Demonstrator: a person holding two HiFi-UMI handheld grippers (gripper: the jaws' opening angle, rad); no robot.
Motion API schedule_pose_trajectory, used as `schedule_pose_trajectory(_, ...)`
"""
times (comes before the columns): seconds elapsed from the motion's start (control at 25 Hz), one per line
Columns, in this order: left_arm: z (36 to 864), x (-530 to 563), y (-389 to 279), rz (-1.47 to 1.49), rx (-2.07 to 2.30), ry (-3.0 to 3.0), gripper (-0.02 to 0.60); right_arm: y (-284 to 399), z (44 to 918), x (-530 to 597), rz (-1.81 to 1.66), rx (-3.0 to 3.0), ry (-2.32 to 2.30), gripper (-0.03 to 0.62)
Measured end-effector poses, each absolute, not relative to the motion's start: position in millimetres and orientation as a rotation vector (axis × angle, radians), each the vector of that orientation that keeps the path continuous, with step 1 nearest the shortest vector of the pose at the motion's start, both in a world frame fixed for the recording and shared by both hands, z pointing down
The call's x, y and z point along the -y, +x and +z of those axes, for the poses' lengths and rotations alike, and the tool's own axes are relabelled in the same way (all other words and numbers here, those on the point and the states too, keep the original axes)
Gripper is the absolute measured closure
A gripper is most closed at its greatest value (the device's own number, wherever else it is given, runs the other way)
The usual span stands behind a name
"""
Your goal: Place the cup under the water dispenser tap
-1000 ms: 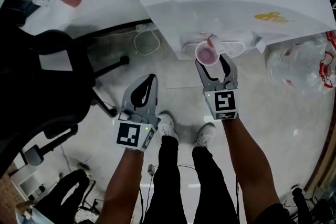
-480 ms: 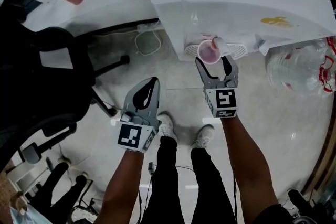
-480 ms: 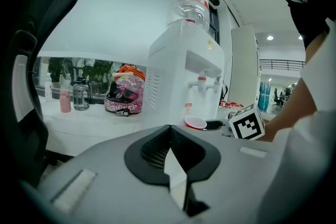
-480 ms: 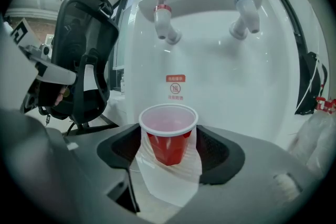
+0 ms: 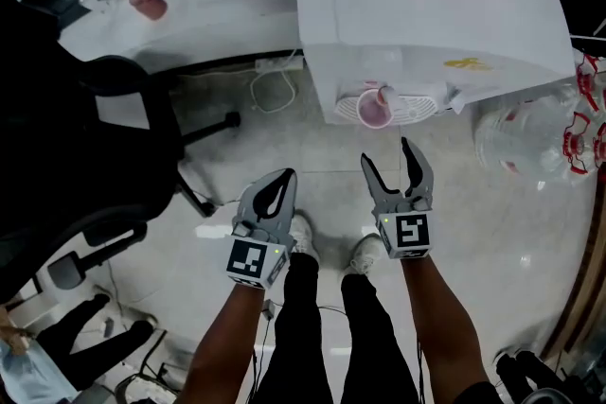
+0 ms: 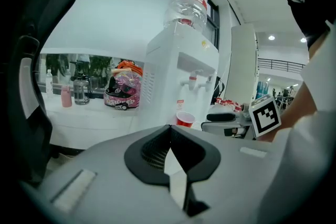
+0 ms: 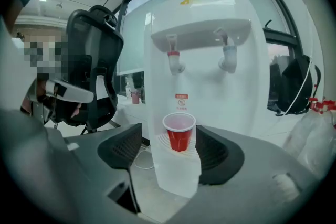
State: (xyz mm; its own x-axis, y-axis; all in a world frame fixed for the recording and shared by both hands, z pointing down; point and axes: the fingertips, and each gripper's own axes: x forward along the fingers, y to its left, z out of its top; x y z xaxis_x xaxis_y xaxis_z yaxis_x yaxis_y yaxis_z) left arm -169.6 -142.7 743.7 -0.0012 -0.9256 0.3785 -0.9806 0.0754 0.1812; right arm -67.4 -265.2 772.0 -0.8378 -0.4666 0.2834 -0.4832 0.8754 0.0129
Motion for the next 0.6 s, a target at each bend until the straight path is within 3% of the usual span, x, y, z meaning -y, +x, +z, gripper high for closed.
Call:
schedule_pose_trajectory(0.4,655.5,132.4,-144.6,0.093,1.951,1.939,0.566,-23.9,640.5,218.0,0.073,2.832,0.77,0.409)
schedule_pose_trajectory(0.6,570.0,132.1,-130.8,-0.015,1.953,1.963,0.566,-3.3,560.7,205.3,0.049,2.854,0.803,0.557)
